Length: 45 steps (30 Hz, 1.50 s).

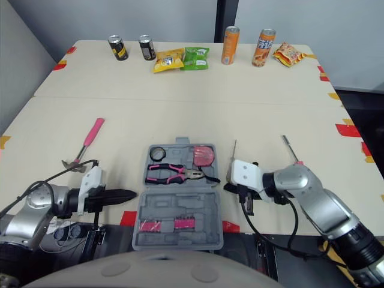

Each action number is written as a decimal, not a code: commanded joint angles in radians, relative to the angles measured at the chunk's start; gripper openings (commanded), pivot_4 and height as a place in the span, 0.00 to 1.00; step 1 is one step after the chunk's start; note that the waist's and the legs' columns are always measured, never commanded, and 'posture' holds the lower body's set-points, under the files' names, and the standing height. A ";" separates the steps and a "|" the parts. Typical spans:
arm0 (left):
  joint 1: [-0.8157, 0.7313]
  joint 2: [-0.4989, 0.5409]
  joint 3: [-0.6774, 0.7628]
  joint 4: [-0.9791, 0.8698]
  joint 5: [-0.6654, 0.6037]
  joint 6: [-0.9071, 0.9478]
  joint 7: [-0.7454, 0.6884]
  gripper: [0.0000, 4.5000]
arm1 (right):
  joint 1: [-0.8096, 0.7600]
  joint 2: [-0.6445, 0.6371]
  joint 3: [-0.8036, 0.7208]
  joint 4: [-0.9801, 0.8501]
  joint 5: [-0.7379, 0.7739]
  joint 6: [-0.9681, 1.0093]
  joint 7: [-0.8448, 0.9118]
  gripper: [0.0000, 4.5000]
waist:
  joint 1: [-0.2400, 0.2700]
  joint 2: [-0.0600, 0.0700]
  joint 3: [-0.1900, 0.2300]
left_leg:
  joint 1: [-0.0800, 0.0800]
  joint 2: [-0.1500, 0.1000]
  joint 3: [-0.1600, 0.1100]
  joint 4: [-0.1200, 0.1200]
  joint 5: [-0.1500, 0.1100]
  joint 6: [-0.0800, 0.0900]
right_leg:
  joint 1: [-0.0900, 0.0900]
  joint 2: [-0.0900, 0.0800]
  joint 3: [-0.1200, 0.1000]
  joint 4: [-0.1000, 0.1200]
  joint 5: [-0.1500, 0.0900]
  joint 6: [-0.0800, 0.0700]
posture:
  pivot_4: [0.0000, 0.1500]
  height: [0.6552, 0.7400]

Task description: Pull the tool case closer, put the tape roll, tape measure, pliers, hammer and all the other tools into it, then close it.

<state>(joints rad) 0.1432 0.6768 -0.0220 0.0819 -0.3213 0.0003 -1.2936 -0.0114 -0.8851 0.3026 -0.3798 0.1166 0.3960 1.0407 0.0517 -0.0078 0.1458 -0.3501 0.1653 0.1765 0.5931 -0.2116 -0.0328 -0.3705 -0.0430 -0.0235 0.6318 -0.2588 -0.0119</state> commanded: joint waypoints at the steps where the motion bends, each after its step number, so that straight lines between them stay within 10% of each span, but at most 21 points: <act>1: -0.015 -0.011 -0.017 0.025 0.019 -0.032 0.013 0.00 | -0.024 0.001 0.025 0.003 -0.029 0.001 0.010 0.01 | 0.000 0.000 0.000 | 0.000 0.000 0.000 0.000 0.000 0.000 | 0.000 0.000 0.000 0.000 0.000 0.000 | 1.00 1.00; 45: -0.348 -0.125 -0.095 0.269 0.118 -0.058 0.060 0.00 | -0.337 0.222 0.137 0.264 -0.129 0.042 0.027 0.01 | 0.001 0.001 0.000 | 0.000 0.001 0.001 0.005 0.000 0.000 | -0.003 0.000 0.000 0.011 -0.001 -0.003 | 1.00 1.00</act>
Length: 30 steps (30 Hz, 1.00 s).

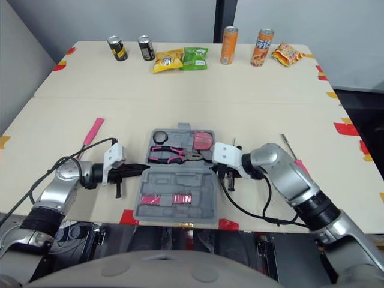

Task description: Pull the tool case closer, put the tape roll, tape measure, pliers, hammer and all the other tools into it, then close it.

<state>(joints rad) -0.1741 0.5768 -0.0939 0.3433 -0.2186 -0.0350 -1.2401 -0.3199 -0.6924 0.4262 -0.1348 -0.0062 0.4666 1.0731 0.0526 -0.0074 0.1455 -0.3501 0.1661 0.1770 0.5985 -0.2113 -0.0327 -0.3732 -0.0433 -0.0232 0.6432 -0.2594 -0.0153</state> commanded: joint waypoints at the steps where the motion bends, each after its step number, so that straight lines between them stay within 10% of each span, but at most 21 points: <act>1: -0.037 -0.026 -0.024 0.015 0.018 -0.025 0.010 0.00 | -0.034 0.034 0.014 0.030 -0.009 -0.034 -0.005 0.01 | 0.000 0.000 0.000 | 0.000 0.000 0.000 0.000 0.000 0.000 | 0.000 0.000 0.000 0.000 0.000 0.000 | 1.00 1.00; 30: -0.116 -0.062 -0.047 0.048 0.066 -0.015 0.013 0.00 | -0.046 0.101 -0.004 0.110 -0.064 -0.060 0.021 0.01 | -0.001 0.000 -0.001 | 0.000 0.000 0.000 -0.001 0.000 0.000 | 0.000 0.000 0.000 -0.001 0.000 -0.001 | 1.00 1.00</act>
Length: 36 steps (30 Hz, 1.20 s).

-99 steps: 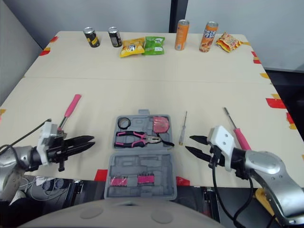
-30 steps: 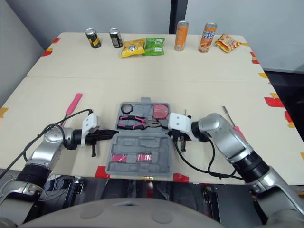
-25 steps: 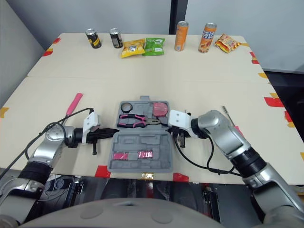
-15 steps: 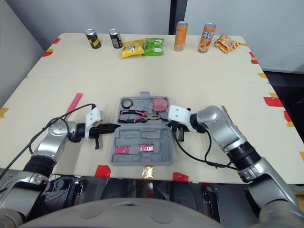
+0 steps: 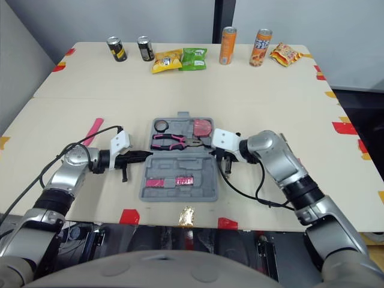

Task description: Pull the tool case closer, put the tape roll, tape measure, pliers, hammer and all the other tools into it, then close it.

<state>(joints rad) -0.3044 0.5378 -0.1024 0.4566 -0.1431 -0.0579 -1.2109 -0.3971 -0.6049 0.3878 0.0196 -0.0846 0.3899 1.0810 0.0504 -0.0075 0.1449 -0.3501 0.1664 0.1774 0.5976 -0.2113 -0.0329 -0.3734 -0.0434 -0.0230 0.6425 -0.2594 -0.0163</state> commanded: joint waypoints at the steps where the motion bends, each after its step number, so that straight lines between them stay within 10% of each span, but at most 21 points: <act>1: 0.021 -0.023 -0.040 -0.073 -0.010 0.012 -0.017 0.00 | 0.041 0.009 0.032 -0.057 0.015 0.024 0.014 0.01 | 0.002 0.000 0.000 | 0.000 0.000 0.000 0.000 0.000 0.000 | 0.000 0.000 0.000 -0.001 0.000 0.000 | 1.00 1.00; 36: 0.048 -0.042 -0.077 -0.134 -0.007 0.039 -0.030 0.00 | 0.152 -0.067 -0.022 -0.216 0.040 0.124 0.008 0.01 | 0.031 0.000 0.000 | -0.002 0.000 0.002 -0.007 0.000 -0.001 | 0.000 0.000 0.000 -0.013 -0.001 -0.001 | 1.00 1.00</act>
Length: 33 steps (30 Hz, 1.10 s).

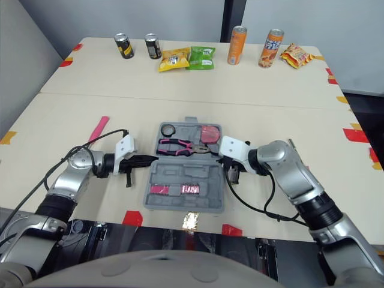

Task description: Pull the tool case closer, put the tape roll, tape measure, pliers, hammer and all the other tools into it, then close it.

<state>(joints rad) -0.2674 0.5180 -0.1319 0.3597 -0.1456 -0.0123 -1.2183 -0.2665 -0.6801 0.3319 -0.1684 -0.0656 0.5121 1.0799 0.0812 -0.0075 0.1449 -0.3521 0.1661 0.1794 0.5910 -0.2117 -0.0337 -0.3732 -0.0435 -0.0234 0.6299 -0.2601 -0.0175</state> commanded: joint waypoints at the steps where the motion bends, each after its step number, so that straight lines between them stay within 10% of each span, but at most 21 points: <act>1: 0.011 -0.021 -0.045 -0.031 -0.002 -0.012 -0.020 0.00 | 0.023 0.008 0.031 -0.026 0.019 -0.001 0.004 0.01 | 0.000 0.000 0.000 | 0.000 0.000 0.000 0.000 0.000 0.000 | 0.000 0.000 0.000 0.000 0.000 0.000 | 1.00 1.00; 13: 0.065 0.007 0.080 -0.042 -0.091 -0.032 0.023 0.00 | 0.075 -0.029 -0.105 -0.078 0.096 0.014 -0.041 0.01 | 0.000 0.000 0.001 | -0.001 0.000 0.000 0.000 0.000 0.000 | -0.001 0.000 0.000 0.000 0.000 0.000 | 1.00 1.00; 30: 0.311 -0.078 0.467 -0.588 -0.521 0.381 0.457 0.00 | 0.302 0.216 -0.544 -0.331 0.539 -0.067 -0.256 0.01 | -0.023 0.000 0.003 | -0.016 0.002 -0.002 0.002 0.000 0.001 | -0.014 0.002 -0.002 0.002 0.001 0.002 | 1.00 1.00; 33: 0.377 -0.087 0.494 -0.608 -0.535 0.355 0.444 0.19 | 0.385 0.211 -0.581 -0.290 0.529 -0.166 -0.227 0.19 | -0.026 0.000 0.003 | -0.016 0.002 -0.001 0.002 0.000 0.000 | -0.013 0.002 -0.001 0.000 0.001 0.002 | 1.00 1.00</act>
<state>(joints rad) 0.0908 0.4307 0.3148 -0.2086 -0.6580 0.3694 -0.7707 0.0915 -0.4631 -0.2082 -0.4591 0.4452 0.4079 0.8368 0.0547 -0.0078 0.1477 -0.3687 0.1677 0.1780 0.5926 -0.2115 -0.0333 -0.3866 -0.0417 -0.0248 0.6289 -0.2590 -0.0157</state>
